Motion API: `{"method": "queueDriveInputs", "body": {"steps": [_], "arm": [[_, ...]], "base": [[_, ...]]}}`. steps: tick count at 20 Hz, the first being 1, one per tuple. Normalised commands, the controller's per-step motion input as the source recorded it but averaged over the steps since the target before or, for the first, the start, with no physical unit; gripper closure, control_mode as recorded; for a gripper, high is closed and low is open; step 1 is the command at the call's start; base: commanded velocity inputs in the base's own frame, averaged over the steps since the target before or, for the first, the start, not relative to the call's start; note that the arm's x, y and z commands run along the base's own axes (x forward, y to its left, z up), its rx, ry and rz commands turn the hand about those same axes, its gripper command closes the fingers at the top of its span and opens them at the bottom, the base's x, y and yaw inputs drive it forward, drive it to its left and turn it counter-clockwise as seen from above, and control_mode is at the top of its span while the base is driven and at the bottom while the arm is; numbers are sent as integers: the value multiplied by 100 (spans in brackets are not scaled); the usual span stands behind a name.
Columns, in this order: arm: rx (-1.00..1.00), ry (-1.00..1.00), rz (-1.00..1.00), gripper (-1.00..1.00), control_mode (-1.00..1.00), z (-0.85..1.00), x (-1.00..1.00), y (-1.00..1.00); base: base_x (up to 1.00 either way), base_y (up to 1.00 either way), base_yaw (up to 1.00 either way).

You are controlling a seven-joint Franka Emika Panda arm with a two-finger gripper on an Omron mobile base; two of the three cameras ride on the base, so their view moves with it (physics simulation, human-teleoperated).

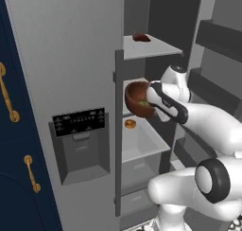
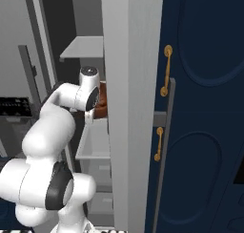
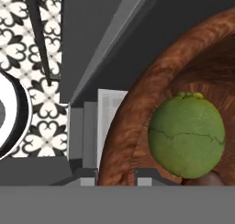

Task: Pick the chicken drumstick and lime from their plates and place them in the bowl. Then put the bowl in the fridge.

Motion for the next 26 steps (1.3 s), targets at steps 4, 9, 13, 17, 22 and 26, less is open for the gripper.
{"method": "queueDriveInputs", "body": {"steps": [4, 9, 13, 17, 22, 26], "arm": [[0, 0, 0, 100, -100, -1, 66, 0], [0, 0, 0, 100, -100, 0, 68, 0], [0, 0, 0, 100, -100, -24, 46, 0], [-1, 0, 0, 100, -100, -34, 34, 0], [0, 0, 0, 100, -100, -33, 26, 0], [0, 0, 0, 100, -100, -46, 0, 2]], "base": [[0, 0, 0], [0, 0, 0], [0, 0, 0], [0, 0, 0], [0, 0, 0], [0, 0, 0]]}}
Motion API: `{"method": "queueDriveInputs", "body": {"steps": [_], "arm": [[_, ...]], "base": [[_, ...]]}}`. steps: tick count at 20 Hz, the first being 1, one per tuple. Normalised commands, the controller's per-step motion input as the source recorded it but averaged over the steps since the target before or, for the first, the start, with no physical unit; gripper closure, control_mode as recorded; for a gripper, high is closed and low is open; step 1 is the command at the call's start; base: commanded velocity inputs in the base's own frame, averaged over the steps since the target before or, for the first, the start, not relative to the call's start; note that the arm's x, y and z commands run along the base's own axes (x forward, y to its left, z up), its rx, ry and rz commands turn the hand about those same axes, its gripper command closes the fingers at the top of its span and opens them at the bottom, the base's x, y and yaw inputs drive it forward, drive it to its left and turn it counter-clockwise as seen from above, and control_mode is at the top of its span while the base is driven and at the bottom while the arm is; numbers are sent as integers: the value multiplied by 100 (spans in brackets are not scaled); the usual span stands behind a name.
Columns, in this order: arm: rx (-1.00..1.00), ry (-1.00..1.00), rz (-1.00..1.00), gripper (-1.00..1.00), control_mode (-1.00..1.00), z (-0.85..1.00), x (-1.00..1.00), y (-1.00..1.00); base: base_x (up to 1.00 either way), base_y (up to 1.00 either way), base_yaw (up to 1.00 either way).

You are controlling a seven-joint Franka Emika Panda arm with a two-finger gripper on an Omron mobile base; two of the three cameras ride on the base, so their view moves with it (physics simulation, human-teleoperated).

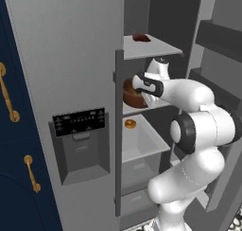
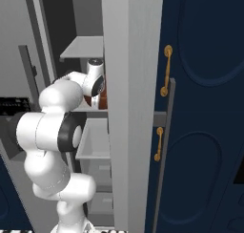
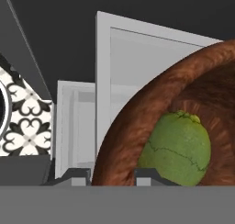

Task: Pick the chicken drumstick and lime from their plates and place them in the bowl. Then put the bowl in the fridge.

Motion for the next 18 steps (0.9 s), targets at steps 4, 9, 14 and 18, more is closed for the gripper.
{"method": "queueDriveInputs", "body": {"steps": [4, 9, 14, 18], "arm": [[0, -1, 0, 100, -100, -35, 1, 0], [0, -1, 1, -100, -100, -31, 10, 5], [0, -2, 3, -100, -100, -29, 28, 1], [0, -8, 5, -100, -100, -20, -3, 0]], "base": [[0, 0, 0], [0, 0, 0], [0, 0, 0], [0, 0, 0]]}}
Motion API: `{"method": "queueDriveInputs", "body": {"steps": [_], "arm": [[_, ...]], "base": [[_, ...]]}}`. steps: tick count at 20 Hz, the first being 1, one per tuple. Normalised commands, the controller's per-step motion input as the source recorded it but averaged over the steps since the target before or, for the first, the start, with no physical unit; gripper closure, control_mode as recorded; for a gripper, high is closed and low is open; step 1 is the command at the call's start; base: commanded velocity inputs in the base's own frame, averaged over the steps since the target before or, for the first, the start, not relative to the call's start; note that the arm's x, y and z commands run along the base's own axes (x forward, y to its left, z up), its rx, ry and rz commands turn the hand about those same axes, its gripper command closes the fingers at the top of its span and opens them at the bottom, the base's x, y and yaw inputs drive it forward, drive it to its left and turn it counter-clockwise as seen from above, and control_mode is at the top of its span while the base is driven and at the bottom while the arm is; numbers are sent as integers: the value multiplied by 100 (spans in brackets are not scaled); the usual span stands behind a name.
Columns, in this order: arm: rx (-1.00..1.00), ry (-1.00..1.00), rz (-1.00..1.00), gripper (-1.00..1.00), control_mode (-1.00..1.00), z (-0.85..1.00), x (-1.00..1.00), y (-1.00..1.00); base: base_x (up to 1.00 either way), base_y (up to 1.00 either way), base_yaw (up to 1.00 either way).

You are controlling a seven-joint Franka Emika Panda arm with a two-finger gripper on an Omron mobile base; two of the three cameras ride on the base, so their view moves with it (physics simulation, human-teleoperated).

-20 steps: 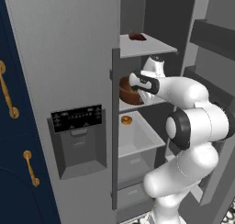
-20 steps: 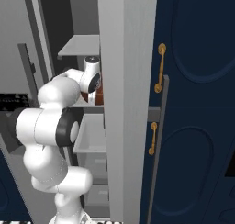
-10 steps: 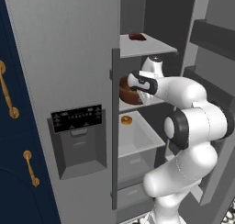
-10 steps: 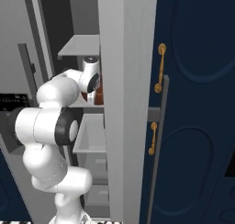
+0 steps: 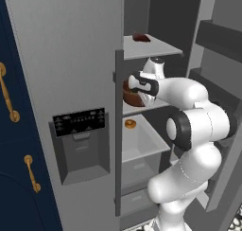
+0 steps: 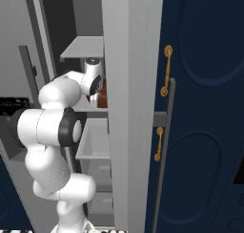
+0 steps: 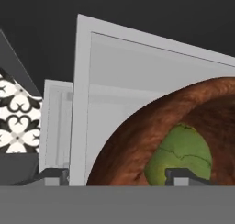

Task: Pick the chicken drumstick and lime from their plates and place them in the bowl. Then put the bowl in the fridge.

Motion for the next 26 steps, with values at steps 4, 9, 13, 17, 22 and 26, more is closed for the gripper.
{"method": "queueDriveInputs", "body": {"steps": [4, 9, 13, 17, 22, 26], "arm": [[0, -11, 5, -100, -100, -12, -14, 0], [0, -11, 3, -100, -100, -5, -5, 0], [0, -13, 1, -100, -100, 10, 0, 0], [0, -9, 0, -100, -100, 46, -47, 0], [0, -8, 0, -100, -100, 47, -98, 0], [0, -6, -3, -100, -100, 15, -100, -1]], "base": [[0, 0, 0], [0, 0, 0], [0, 0, 0], [0, 0, 0], [0, 0, 0], [0, 0, 0]]}}
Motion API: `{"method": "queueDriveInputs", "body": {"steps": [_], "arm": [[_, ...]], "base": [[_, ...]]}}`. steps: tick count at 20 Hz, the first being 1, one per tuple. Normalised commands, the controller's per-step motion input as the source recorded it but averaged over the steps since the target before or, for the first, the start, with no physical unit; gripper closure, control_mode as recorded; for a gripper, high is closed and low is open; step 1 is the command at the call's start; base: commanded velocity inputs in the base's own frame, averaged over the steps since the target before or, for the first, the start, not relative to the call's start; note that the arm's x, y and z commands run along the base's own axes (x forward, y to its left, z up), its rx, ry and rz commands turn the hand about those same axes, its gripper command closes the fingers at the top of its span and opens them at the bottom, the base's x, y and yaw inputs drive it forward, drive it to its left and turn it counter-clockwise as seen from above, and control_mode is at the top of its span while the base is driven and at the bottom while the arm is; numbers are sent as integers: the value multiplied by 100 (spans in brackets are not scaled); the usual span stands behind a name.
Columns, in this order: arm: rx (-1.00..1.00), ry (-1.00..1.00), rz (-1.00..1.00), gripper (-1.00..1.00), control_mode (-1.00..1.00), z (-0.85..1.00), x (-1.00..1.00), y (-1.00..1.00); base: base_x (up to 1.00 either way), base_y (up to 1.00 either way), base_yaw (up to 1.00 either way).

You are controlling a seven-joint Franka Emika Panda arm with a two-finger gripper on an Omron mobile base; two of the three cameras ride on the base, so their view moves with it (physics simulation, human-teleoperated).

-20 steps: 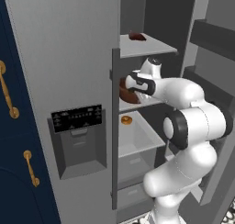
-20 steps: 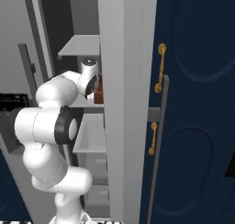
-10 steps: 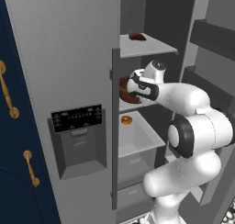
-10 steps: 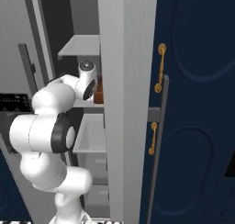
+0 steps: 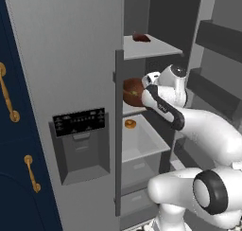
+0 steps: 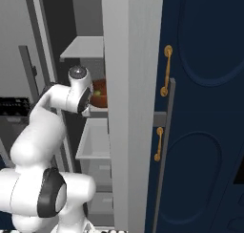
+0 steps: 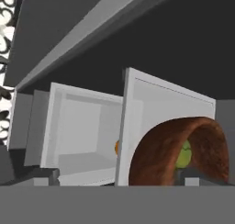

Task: Pick the chicken drumstick and lime from their plates and place them in the bowl. Then put the bowl in the fridge.

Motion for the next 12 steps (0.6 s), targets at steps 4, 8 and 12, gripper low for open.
{"method": "queueDriveInputs", "body": {"steps": [4, 8, 12], "arm": [[0, 0, -10, -100, -100, 0, -100, 0], [0, 0, -16, -100, -100, 0, -100, 0], [0, 0, -16, -100, -100, 0, -100, 0]], "base": [[0, 0, 0], [0, 0, 0], [0, 0, 0]]}}
